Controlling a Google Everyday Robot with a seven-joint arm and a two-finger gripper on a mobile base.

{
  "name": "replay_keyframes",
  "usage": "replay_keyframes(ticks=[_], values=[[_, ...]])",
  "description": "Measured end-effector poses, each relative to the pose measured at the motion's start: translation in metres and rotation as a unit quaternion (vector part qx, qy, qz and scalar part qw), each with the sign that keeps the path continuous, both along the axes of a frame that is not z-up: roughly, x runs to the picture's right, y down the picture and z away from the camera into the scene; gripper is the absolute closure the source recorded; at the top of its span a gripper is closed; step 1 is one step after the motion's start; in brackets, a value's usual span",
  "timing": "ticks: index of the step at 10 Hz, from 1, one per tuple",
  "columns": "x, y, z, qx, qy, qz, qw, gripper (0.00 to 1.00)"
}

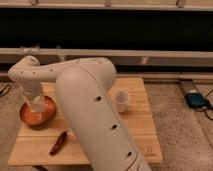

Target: Place the white sponge in the ceramic bowl

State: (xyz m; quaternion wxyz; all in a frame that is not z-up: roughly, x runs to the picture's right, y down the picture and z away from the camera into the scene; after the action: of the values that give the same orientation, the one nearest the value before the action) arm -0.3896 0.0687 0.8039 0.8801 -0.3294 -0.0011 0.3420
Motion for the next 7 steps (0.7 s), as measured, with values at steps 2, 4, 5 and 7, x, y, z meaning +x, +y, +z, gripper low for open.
replay_keyframes(ticks=[2, 4, 5, 7], values=[[-0.001, 0.0, 0.004, -0.001, -0.002, -0.001, 1.0, 0.36], [0.0, 0.001, 0.007, 0.001, -0.008, 0.001, 1.0, 0.36], [0.005, -0.002, 0.007, 0.004, -0.009, 0.005, 0.9999, 0.36], [0.007, -0.003, 0.008, 0.003, -0.009, 0.006, 0.9999, 0.36]])
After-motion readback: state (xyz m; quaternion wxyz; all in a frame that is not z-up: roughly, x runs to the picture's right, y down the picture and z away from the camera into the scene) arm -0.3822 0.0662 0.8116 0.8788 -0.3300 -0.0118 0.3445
